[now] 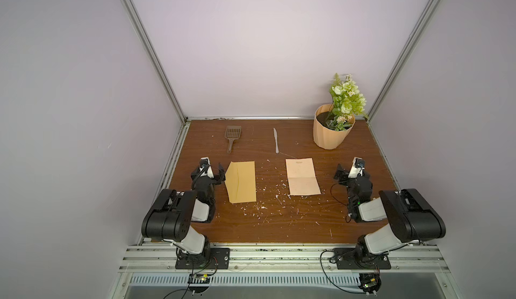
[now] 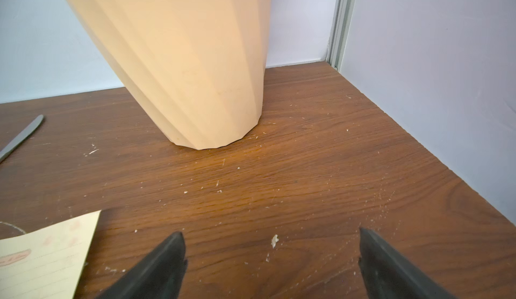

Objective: Fold the letter paper in half and place it into the envelope
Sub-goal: Fold the letter paper at the center of the board.

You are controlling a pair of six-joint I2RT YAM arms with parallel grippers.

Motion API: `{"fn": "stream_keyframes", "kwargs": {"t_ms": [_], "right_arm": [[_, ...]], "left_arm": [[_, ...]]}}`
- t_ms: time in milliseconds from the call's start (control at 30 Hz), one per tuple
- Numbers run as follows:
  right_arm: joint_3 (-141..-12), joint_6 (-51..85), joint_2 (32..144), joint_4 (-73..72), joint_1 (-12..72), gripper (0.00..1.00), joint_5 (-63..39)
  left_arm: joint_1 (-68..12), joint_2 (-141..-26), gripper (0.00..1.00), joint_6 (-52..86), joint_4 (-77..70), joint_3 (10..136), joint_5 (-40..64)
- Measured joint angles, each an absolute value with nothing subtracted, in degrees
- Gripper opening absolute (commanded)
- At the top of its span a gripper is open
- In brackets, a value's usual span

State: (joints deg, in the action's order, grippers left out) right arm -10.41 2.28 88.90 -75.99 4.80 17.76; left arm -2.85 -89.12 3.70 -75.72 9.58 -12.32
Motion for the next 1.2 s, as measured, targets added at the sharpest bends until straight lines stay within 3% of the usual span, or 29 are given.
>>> {"fn": "stream_keyframes", "kwargs": {"t_ms": [1200], "right_arm": [[-10.4,2.1,88.8,-76.2,5.2,1.0,18.7]], "left_arm": [[-3.1,-87.0,0.99,3.0,-72.7,10.5,-14.3]]}}
